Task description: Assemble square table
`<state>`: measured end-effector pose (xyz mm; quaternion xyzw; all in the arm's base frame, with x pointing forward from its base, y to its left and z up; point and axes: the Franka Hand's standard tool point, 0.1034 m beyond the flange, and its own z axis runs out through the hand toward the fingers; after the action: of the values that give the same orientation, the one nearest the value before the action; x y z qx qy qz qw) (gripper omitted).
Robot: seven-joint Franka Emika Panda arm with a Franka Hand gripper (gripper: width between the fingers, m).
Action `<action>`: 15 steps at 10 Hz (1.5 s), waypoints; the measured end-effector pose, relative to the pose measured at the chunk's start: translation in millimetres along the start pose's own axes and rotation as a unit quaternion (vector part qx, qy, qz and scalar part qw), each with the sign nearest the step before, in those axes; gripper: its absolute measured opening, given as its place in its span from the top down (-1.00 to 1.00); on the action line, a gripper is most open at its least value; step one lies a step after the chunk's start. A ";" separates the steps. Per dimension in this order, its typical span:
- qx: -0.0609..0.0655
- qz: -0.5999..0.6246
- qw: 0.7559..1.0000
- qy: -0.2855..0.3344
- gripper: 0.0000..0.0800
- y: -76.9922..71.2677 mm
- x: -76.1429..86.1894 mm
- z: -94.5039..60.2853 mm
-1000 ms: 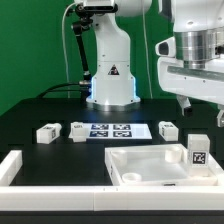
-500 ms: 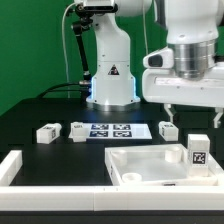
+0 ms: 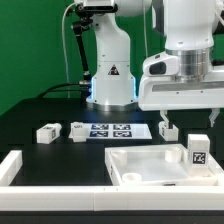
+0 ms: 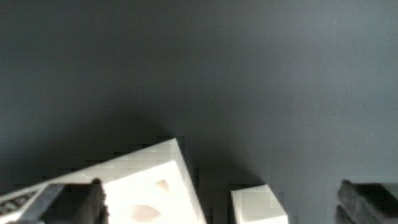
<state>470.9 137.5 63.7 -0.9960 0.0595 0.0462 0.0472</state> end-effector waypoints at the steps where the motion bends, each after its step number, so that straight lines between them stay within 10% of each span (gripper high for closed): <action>1: 0.000 -0.037 0.999 -0.001 -0.62 0.9 -0.3 0.3; 4: -0.014 -0.076 0.994 -0.080 -0.62 12.5 -38.6 14.6; 15: -0.035 -0.041 0.991 -0.125 -0.62 13.5 -84.2 50.5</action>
Offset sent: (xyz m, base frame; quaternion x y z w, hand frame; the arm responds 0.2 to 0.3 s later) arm -0.0623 -0.0054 -0.0176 -0.0065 -0.1411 0.0070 0.9899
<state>381.7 138.8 20.6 -0.9851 0.0105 0.1705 0.0216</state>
